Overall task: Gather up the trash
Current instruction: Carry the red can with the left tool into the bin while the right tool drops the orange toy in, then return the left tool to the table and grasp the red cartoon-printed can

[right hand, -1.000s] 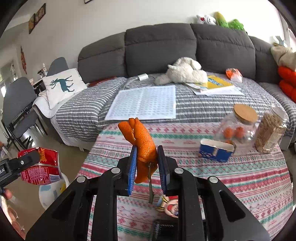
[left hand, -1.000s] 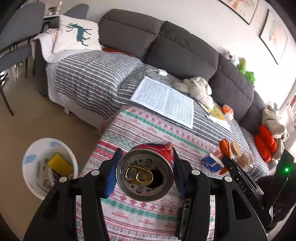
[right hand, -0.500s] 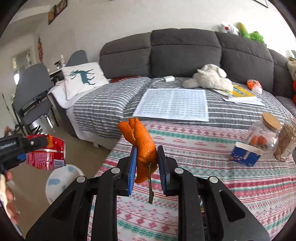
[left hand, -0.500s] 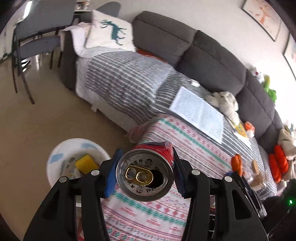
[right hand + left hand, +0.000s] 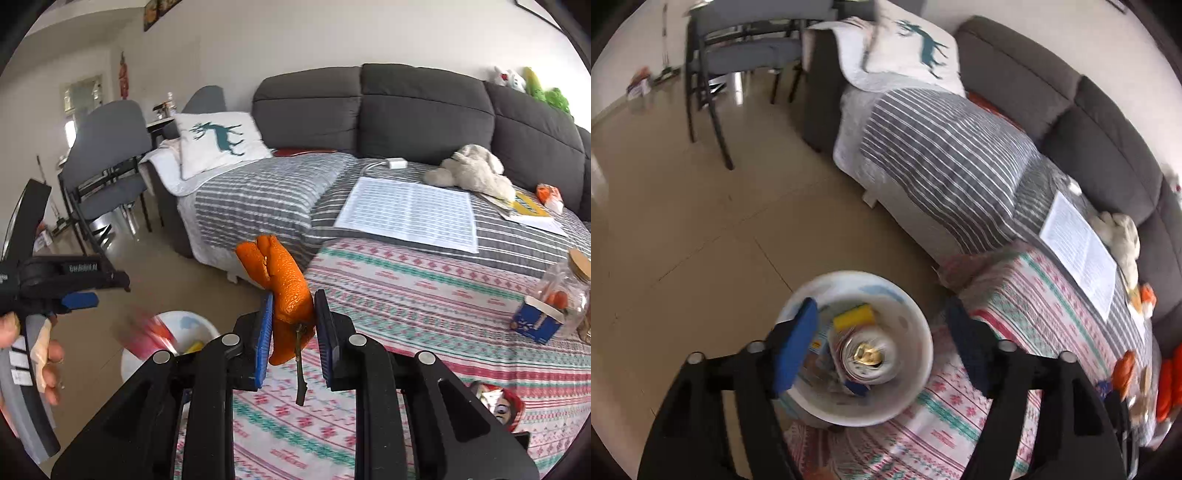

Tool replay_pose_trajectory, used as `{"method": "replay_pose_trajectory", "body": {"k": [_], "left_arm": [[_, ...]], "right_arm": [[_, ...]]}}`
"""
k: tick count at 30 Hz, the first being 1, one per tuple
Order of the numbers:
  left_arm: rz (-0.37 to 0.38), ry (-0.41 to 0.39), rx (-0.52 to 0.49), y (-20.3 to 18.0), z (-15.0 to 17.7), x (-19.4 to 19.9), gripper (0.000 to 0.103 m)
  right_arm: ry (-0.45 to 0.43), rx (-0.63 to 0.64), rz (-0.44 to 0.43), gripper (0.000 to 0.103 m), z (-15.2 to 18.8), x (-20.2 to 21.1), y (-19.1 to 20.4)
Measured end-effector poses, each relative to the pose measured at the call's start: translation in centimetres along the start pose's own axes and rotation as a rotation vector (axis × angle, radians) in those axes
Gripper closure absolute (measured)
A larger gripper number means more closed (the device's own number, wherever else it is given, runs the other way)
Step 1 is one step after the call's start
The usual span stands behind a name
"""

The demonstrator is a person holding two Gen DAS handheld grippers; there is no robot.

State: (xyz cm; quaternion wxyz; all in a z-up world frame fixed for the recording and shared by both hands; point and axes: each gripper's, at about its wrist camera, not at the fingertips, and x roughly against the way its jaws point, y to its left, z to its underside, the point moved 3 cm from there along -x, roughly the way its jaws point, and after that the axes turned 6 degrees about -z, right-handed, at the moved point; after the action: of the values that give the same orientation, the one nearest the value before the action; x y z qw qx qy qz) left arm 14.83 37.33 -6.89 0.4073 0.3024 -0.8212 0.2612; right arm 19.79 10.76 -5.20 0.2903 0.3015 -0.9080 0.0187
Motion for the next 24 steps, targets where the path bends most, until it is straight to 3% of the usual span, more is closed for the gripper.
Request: {"method": "replay_pose_trajectory", "body": {"k": [16,19,21,24], "left_arm": [[-0.039,-0.217,0.12,5.7,-3.3,7.7,0.026],[-0.051,-0.236,0.128,6.3,-3.8,8.2,0.026],[-0.056,-0.237,0.141,6.9,-4.0,8.3,0.026],[-0.061,-0.224,0.164,7.8,-4.2,8.0,0.025]], "right_arm": [[0.128,0.07,-0.092,0.079,1.6,-7.1,10.8],[0.134,0.07,-0.089,0.066,1.3,-8.0,11.8],[0.128,0.054,-0.078,0.045,1.0,-8.3,12.1],[0.128,0.047,-0.057,0.033,0.8,-8.5,12.6]]}}
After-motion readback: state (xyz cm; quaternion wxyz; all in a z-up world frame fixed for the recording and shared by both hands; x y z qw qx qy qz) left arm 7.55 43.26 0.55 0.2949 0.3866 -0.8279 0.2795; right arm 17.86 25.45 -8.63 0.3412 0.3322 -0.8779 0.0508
